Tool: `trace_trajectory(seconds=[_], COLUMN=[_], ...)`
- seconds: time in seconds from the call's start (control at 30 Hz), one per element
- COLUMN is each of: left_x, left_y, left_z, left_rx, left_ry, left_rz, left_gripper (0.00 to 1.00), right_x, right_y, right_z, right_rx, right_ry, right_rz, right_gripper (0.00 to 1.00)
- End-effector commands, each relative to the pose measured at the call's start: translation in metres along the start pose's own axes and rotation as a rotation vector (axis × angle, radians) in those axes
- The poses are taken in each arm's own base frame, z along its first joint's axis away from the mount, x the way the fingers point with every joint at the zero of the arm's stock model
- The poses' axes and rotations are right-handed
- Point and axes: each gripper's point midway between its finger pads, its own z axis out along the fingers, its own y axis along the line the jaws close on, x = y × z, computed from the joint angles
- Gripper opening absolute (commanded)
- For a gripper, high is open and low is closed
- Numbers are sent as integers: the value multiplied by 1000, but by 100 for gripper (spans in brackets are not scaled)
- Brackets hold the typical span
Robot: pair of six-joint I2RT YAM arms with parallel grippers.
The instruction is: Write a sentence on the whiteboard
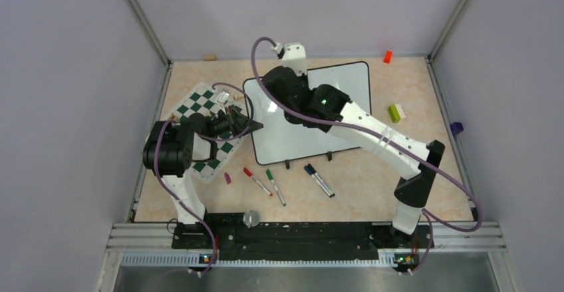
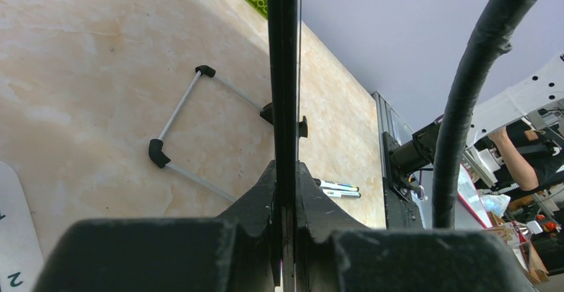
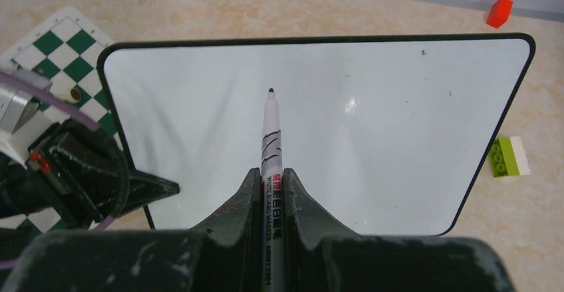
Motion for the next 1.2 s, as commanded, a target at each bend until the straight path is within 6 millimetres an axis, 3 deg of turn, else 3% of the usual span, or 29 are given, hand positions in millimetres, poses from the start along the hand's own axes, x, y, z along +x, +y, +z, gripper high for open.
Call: trace_trajectory(seconds=[0.0, 0.2, 0.37, 0.5, 0.67, 1.17], left_x=[1, 1, 2, 4, 5, 5], left_y=[-9, -10, -10, -12, -13, -12], left_z=[0, 0, -1, -1, -2, -2], left_rx=[54, 54, 52, 47, 40, 39], left_ry=[32, 33, 31, 27, 21, 20], left_rz=[101, 106, 105, 104, 103, 100], left_gripper=[0, 0, 0, 0, 0, 0], right_x=[-7, -12, -20, -26, -10, 2], right_y=[11, 48, 61, 66, 77, 97], right_z=[-19, -20, -13, -9, 6, 28], right_rx=[82, -153, -325, -336, -365, -420], right_ry=[-82, -51, 5, 0, 61, 97], right_rz=[-88, -221, -126, -108, -99, -125], right_gripper=[0, 0, 0, 0, 0, 0])
